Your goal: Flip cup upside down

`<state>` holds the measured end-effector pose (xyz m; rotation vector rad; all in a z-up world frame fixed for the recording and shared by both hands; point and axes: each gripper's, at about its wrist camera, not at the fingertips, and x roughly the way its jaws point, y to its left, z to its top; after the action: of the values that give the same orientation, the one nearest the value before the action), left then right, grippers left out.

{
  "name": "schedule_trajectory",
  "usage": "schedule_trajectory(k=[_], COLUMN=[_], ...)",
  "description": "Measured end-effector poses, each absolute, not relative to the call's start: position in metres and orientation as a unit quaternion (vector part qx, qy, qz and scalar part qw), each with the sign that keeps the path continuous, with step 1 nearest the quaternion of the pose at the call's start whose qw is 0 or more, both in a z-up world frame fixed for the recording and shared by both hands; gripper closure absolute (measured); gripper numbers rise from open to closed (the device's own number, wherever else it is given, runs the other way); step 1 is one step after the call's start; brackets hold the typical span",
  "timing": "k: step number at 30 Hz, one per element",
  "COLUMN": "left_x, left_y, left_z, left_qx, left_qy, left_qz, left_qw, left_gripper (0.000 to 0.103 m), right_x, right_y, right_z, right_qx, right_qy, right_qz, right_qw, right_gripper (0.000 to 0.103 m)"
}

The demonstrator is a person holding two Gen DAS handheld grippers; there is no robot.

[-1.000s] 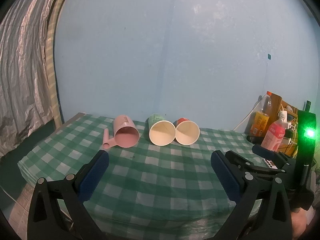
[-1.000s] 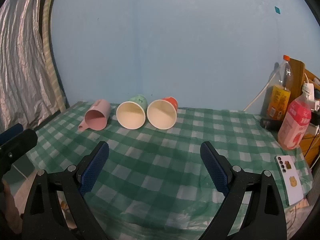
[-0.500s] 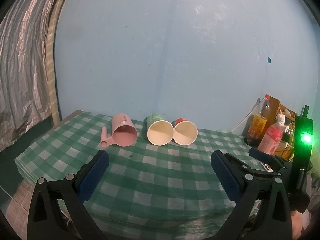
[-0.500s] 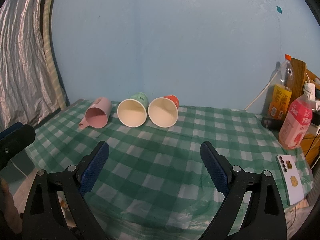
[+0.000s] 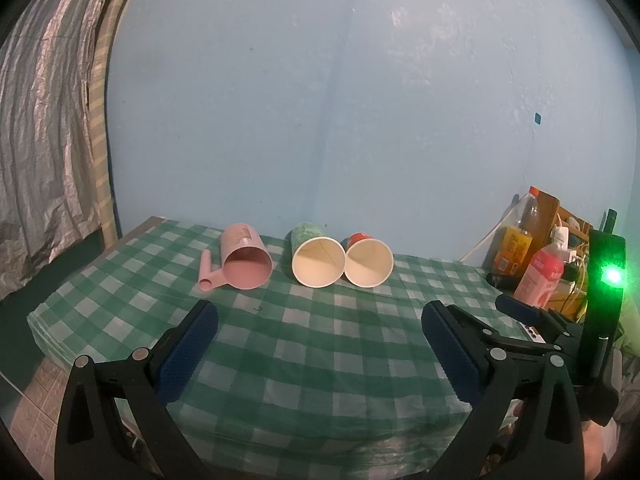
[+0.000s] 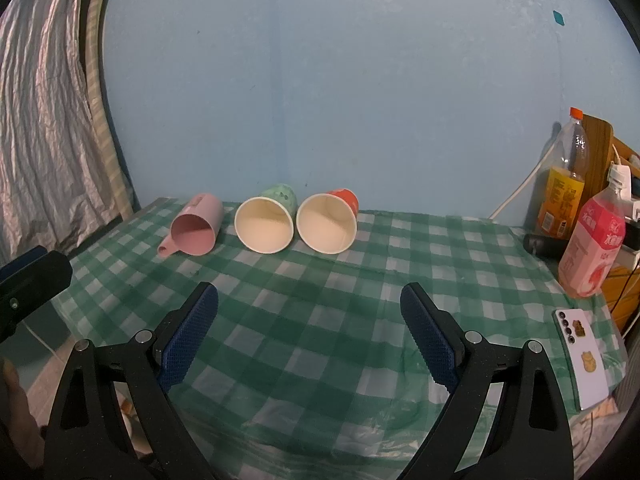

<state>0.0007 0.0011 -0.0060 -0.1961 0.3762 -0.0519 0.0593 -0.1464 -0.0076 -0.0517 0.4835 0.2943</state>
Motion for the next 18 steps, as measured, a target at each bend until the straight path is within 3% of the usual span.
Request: schedule_trajectory(k=[18], left_x=[0.032], left_y=[0.008], left_z=[0.001], left_qx=[-0.103], left_qy=[0.227], left_qz=[-0.014], left_qw=[0.968], left_gripper=[0.0], right_x=[0.079], right_y=[-0.148], right_z=[-0.009], right_qx=[-0.009], right_qy=[0.262], right_qz=[0.169], right_qw=[0.95], right_gripper=[0.012])
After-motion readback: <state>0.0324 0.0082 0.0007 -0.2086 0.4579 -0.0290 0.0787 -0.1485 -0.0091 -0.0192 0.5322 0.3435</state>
